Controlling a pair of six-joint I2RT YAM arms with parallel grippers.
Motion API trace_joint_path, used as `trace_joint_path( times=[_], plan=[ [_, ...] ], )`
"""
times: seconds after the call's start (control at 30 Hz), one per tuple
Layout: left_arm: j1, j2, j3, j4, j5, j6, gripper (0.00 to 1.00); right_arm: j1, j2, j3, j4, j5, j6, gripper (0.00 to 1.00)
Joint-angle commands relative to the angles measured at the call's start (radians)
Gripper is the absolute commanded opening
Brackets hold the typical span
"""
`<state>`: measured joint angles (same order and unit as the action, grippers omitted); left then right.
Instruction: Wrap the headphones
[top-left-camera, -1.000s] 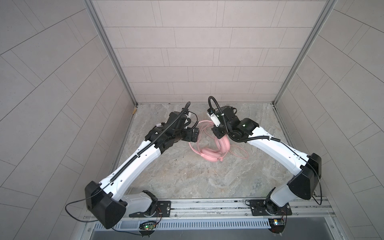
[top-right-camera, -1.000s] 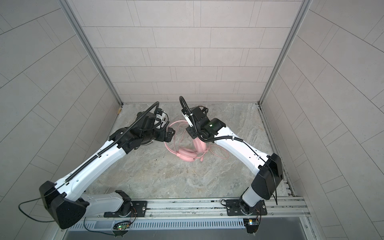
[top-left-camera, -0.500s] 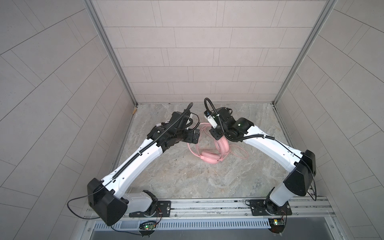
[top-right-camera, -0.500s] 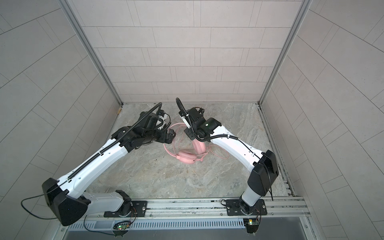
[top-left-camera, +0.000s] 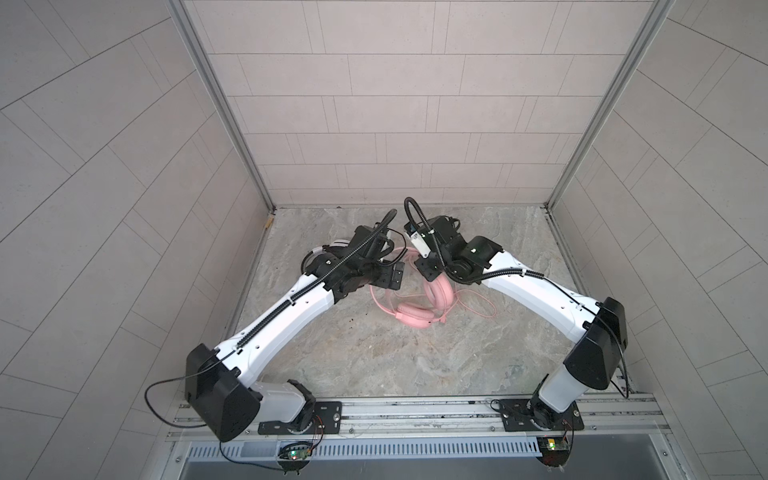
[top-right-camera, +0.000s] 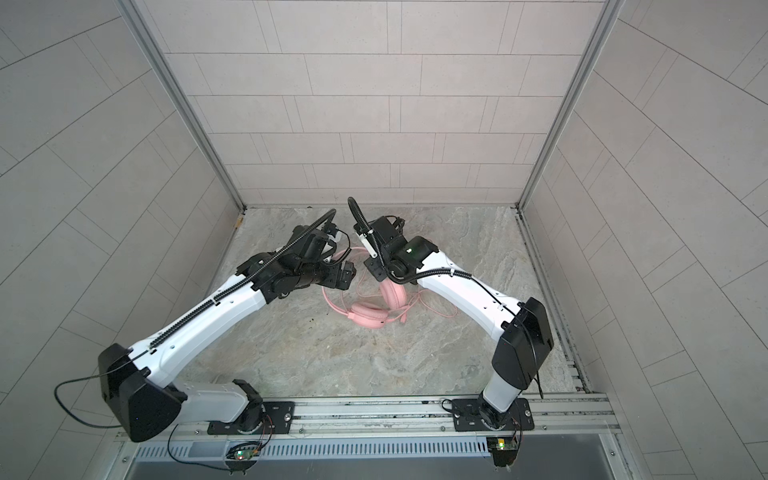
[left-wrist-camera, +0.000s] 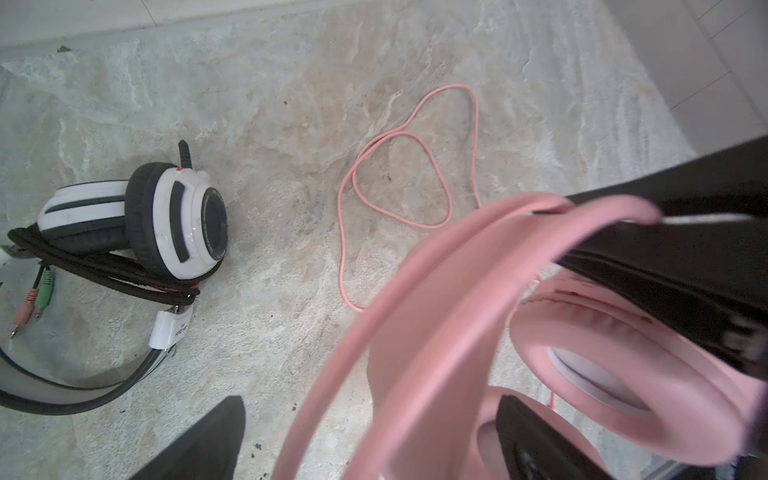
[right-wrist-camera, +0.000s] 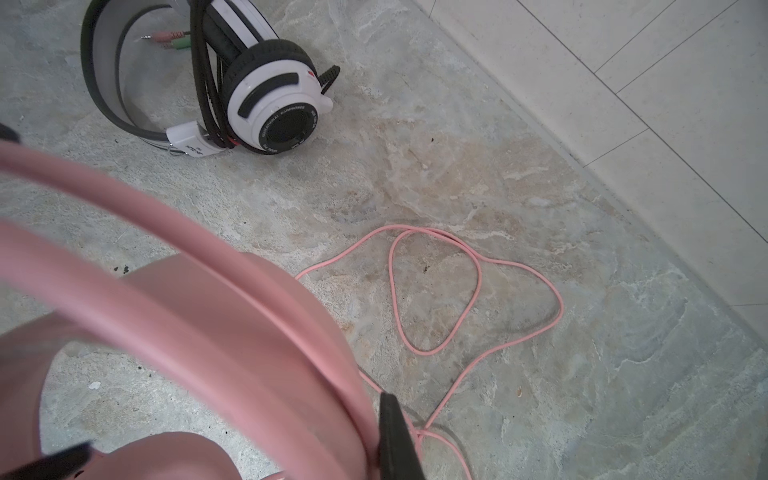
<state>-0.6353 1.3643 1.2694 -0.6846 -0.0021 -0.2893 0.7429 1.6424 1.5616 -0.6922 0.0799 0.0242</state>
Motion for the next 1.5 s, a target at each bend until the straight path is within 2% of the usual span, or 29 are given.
trace_joint_path(
  times=[0.0,0.1,0.2,0.27,0.4,0.6,0.7,0.87,0.9,0.93,0.97,1.17,1.23,1.33,1.47],
  plan=[
    [-0.005,0.000,0.029,-0.032,-0.078,0.025,1.00,0.022,-0.023,0.035,0.022,0.003,0.004,0.02],
    [-0.006,0.008,0.034,-0.033,-0.089,0.037,0.98,0.034,-0.024,0.034,0.025,-0.002,0.001,0.02],
    [-0.006,0.027,0.036,-0.043,-0.090,0.052,0.86,0.044,-0.030,0.035,0.028,-0.003,-0.001,0.02],
    [-0.007,0.036,0.038,-0.049,-0.093,0.056,0.65,0.046,-0.033,0.037,0.029,-0.003,-0.003,0.02],
    [-0.007,0.040,0.039,-0.050,-0.100,0.049,0.41,0.046,-0.030,0.036,0.021,0.012,-0.010,0.02],
    [-0.006,0.037,0.036,-0.050,-0.080,0.048,0.19,0.046,-0.016,0.032,0.017,0.016,-0.010,0.04],
    [-0.007,0.031,0.030,-0.052,-0.079,0.049,0.00,0.046,-0.026,0.017,0.034,0.007,-0.002,0.06],
    [-0.006,0.013,0.010,-0.046,-0.084,0.050,0.00,0.044,-0.033,0.016,0.032,0.011,-0.002,0.06],
    [-0.006,0.008,0.007,-0.048,-0.087,0.055,0.11,0.044,-0.032,0.019,0.026,0.016,-0.004,0.06],
    [-0.006,0.000,0.007,-0.050,-0.101,0.054,0.34,0.044,-0.031,0.021,0.021,0.020,-0.003,0.06],
    [-0.007,-0.011,0.005,-0.053,-0.114,0.051,0.49,0.044,-0.031,0.020,0.016,0.028,-0.004,0.06],
    [-0.007,-0.121,-0.062,0.043,-0.081,0.083,0.80,0.028,-0.029,0.009,0.014,0.025,0.008,0.05],
    [-0.007,-0.160,-0.081,0.069,-0.061,0.098,0.85,0.020,-0.027,0.009,0.012,0.020,0.016,0.05],
    [-0.006,-0.191,-0.098,0.082,-0.065,0.114,0.85,0.018,-0.023,0.017,0.010,0.016,0.023,0.05],
    [-0.009,-0.154,-0.074,0.037,-0.073,0.114,0.85,0.019,-0.010,0.037,-0.003,0.019,0.027,0.05]
  ],
)
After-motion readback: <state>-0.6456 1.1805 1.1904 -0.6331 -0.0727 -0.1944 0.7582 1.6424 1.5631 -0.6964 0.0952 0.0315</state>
